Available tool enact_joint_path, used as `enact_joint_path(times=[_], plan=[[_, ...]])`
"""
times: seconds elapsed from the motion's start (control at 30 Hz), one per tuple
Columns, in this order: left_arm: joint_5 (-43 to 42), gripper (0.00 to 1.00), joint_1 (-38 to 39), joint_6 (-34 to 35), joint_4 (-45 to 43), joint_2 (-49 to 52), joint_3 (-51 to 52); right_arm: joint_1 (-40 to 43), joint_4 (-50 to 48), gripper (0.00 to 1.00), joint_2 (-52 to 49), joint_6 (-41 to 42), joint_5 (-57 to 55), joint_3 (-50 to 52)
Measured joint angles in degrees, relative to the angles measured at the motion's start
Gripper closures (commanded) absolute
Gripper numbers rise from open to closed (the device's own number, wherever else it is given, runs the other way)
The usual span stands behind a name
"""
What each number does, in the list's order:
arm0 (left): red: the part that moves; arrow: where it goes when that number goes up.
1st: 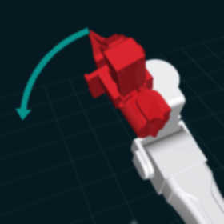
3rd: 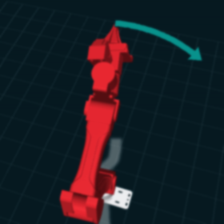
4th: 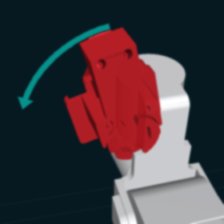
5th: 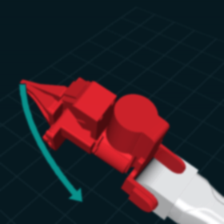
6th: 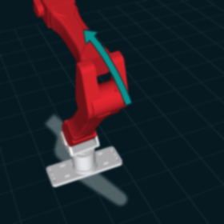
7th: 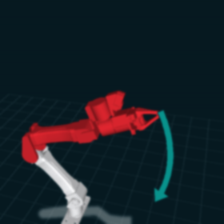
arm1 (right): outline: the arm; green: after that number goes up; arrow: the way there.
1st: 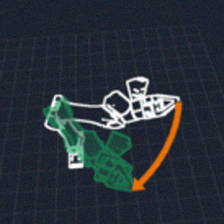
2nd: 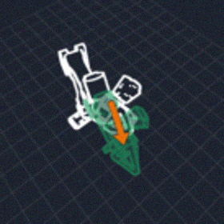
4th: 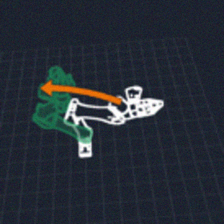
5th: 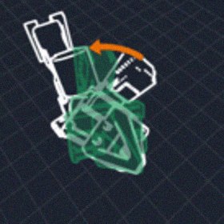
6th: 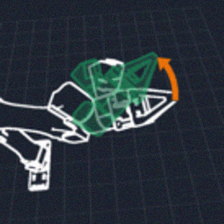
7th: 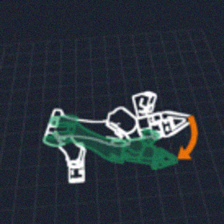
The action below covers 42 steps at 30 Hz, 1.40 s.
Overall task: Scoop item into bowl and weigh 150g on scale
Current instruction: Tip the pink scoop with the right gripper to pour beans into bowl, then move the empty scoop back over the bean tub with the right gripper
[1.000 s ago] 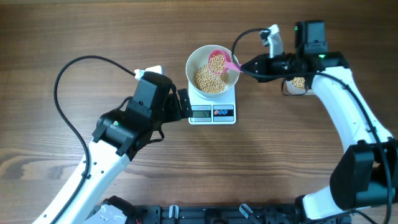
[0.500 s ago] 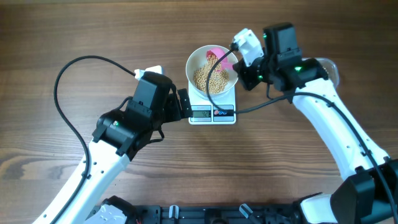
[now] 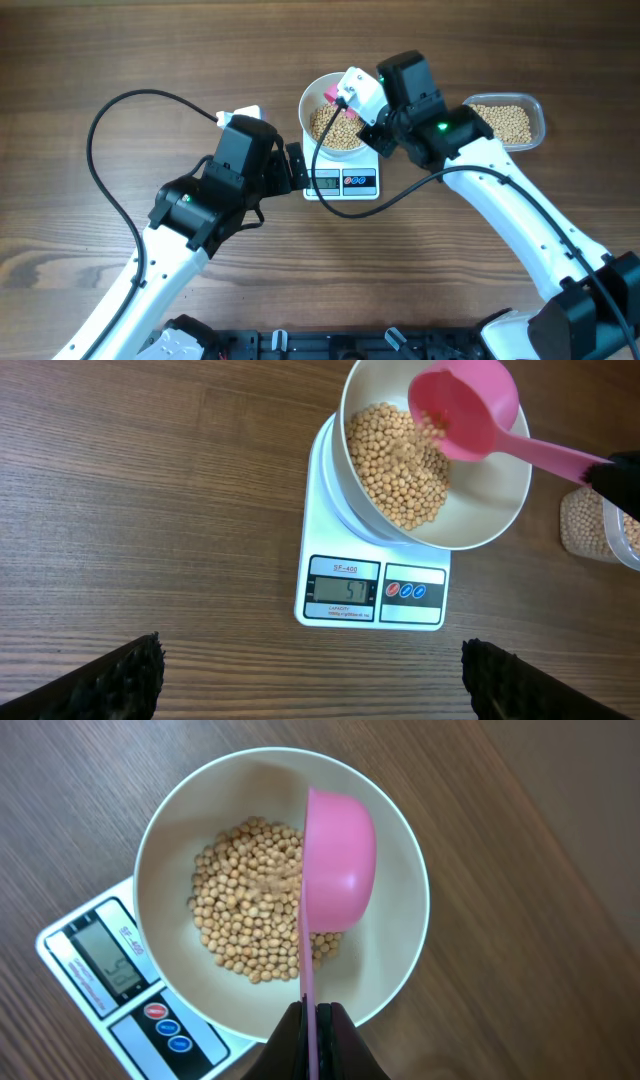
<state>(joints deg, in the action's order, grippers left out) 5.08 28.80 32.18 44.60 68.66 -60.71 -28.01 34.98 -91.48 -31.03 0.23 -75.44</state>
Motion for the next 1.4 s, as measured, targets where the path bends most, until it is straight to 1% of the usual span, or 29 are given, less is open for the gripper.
enact_joint_path(times=[0.13,0.3,0.37,0.4,0.47,0.57,0.63,0.73,0.83,0.97,1.07,1.3,1.4], plan=[[0.0,0.0,0.0,0.0,0.0,0.0,0.0,-1.09,0.0,0.96,0.0,0.11,-1.42,0.0],[0.0,0.0,0.0,0.0,0.0,0.0,0.0,-0.96,0.0,0.96,0.0,8.04,-1.22,0.0],[0.0,0.0,0.0,0.0,0.0,0.0,0.0,-0.13,-0.31,0.96,0.11,11.78,2.32,0.0],[0.0,0.0,0.0,0.0,0.0,0.0,0.0,1.07,-0.74,0.96,0.66,14.86,6.03,0.0],[0.0,0.0,0.0,0.0,0.0,0.0,-0.02,3.17,-1.66,0.96,1.64,17.42,12.13,0.02],[0.0,0.0,0.0,0.0,0.0,0.0,0.0,12.5,-2.01,0.96,6.19,22.12,22.08,0.02],[0.0,0.0,0.0,0.0,0.0,0.0,0.0,18.1,-1.14,0.96,8.31,24.02,25.75,-0.02],[0.0,0.0,0.0,0.0,0.0,0.0,-0.02,28.13,3.69,0.96,10.03,25.94,32.22,-0.04],[0.0,0.0,0.0,0.0,-0.02,0.0,0.0,35.26,8.83,0.96,10.05,26.8,34.47,-0.02],[0.0,0.0,0.0,0.0,0.0,0.0,0.0,41.94,11.63,0.96,10.05,25.88,31.98,-0.02],[0.0,0.0,0.0,0.0,0.0,0.0,0.0,44.96,11.78,0.96,10.05,22.75,26.99,-0.02],[0.0,0.0,0.0,0.0,0.0,0.0,-0.02,44.04,11.96,0.96,9.68,11.72,11.32,-0.02],[0.0,0.0,0.0,0.0,0.0,0.0,-0.02,42.99,11.98,0.96,7.74,8.9,5.57,-0.02]])
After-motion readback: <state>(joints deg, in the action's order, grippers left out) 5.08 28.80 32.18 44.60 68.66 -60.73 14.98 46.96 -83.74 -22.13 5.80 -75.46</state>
